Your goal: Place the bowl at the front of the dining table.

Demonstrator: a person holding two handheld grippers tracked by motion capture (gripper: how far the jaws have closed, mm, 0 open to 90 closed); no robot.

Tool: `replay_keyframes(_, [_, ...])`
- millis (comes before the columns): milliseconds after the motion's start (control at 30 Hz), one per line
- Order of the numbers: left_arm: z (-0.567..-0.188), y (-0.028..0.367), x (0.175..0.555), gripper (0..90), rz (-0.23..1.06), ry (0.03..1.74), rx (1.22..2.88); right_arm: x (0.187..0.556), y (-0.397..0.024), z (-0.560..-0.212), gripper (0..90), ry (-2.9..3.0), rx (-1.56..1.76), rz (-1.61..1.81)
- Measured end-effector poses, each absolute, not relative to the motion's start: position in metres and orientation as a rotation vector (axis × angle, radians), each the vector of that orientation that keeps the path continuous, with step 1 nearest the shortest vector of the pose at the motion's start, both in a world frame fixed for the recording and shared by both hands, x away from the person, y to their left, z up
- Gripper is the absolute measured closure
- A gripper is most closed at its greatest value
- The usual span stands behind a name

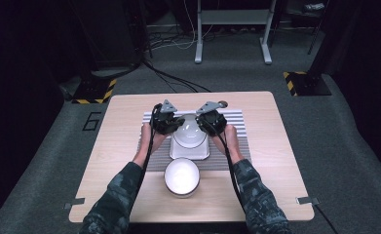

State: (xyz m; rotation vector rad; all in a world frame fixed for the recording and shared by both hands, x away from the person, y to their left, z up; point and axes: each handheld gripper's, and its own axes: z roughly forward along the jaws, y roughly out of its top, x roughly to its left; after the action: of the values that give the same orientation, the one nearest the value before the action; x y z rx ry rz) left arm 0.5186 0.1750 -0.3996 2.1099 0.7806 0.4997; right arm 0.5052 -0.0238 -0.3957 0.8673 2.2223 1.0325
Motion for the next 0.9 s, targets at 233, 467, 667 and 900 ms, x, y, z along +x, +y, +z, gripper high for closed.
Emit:
replay_keyframes(233, [-0.408, 0.175, 0.526, 80.4, 0.474, 0.797, 2.125, 0.513, -0.023, -0.403, 82.8, 2.253, 0.921, 1.027])
replay_keyframes(467, [-0.417, 0.175, 0.530, 80.5, 0.455, 0.818, 2.131, 0.522, -0.023, -0.411, 82.8, 2.304, 0.959, 1.012])
replay_keyframes(667, [-0.423, 0.177, 0.529, 80.2, 0.462, 0.818, 2.140, 0.525, -0.020, -0.417, 82.8, 2.328, 0.981, 0.987])
replay_keyframes(900, [-0.430, 0.178, 0.529, 80.1, 0.468, 0.843, 2.159, 0.530, -0.016, -0.427, 82.8, 2.361, 1.036, 0.975])
